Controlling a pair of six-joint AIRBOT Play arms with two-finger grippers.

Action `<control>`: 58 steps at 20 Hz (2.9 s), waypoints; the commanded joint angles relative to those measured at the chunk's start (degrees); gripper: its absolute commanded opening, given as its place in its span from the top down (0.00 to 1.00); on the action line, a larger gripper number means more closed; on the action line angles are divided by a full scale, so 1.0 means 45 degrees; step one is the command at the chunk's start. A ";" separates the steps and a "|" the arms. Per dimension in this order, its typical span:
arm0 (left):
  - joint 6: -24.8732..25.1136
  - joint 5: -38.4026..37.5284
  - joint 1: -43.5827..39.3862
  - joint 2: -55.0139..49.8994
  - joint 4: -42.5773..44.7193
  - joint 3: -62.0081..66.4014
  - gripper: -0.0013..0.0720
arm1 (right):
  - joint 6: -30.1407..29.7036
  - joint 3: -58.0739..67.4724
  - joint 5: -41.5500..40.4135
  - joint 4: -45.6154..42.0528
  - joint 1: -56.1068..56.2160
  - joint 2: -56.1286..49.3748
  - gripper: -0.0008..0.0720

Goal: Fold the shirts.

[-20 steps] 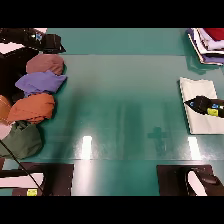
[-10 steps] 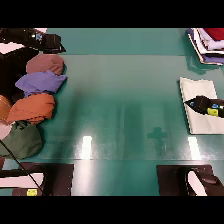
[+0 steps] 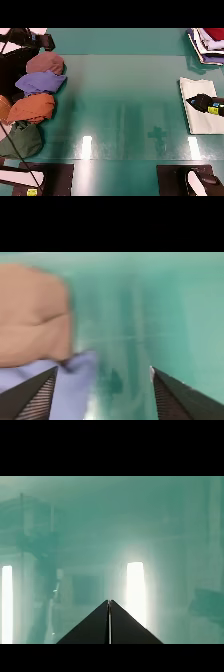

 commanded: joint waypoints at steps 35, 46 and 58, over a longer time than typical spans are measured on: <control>0.0039 -0.2885 -0.4226 0.4464 0.0563 0.2059 0.95 | -0.0355 1.0010 0.1423 0.0345 0.0005 -0.4367 0.96; -0.0500 -0.1977 -0.8267 0.2137 0.0913 -0.1054 0.23 | -0.0350 1.0409 0.1914 0.0296 0.0005 -0.2982 0.96; -0.0369 -0.1399 0.0151 0.2137 -0.2861 -0.8325 0.23 | -0.0345 1.0404 0.1914 0.0316 0.0005 -0.2866 0.96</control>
